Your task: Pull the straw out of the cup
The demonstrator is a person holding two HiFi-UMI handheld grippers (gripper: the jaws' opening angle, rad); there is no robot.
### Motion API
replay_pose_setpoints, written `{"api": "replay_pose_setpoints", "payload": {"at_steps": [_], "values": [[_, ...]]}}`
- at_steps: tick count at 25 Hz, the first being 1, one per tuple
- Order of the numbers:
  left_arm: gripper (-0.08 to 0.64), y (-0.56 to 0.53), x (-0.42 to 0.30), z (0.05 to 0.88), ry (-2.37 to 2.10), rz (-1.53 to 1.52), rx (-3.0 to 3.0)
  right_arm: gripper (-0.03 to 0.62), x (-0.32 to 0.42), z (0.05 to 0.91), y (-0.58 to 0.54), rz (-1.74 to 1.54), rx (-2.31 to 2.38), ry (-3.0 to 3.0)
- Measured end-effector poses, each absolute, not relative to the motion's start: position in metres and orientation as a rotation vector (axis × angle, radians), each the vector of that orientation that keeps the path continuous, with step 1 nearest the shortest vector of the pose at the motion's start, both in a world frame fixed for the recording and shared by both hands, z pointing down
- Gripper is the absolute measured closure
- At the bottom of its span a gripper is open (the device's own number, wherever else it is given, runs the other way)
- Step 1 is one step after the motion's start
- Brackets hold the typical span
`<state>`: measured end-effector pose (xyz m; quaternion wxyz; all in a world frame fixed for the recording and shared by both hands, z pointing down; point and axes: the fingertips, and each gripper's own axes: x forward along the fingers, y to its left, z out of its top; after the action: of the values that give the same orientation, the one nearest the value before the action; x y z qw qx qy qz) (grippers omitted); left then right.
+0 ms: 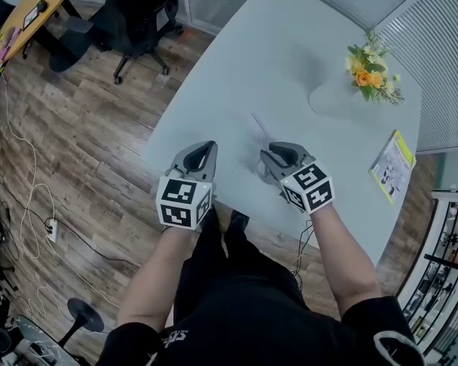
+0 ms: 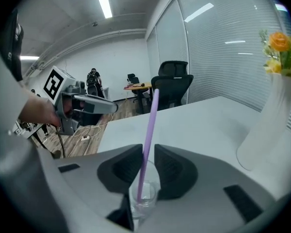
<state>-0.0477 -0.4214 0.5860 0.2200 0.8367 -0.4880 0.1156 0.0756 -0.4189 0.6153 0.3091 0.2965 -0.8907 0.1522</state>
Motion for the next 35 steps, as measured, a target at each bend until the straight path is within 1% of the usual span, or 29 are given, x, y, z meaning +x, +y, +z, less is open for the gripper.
{"api": "replay_pose_setpoints", "payload": {"at_steps": [2,5,6,19,35], "values": [[0.551,-0.42,-0.05,0.586,-1.351,0.319,2.311,0.516,0.075,0.616,-0.418,0.386,0.778,-2.343],[0.551,-0.419,-0.052,0.584,-1.351,0.314,2.309,0.558,0.075,0.615,-0.419,0.38,0.782,-2.33],[0.551,-0.419,-0.052,0.582,-1.352,0.312,2.309,0.561,0.075,0.615,-0.419,0.386,0.789,-2.329],[0.551,-0.424,-0.064,0.546,-1.342,0.28,2.36,0.566,0.082,0.578,-0.423,0.457,0.919,-2.36],[0.549,-0.436,-0.095,0.462,-1.271,0.235,2.523,0.566,0.086,0.451,-0.422,0.421,1.214,-2.513]]}}
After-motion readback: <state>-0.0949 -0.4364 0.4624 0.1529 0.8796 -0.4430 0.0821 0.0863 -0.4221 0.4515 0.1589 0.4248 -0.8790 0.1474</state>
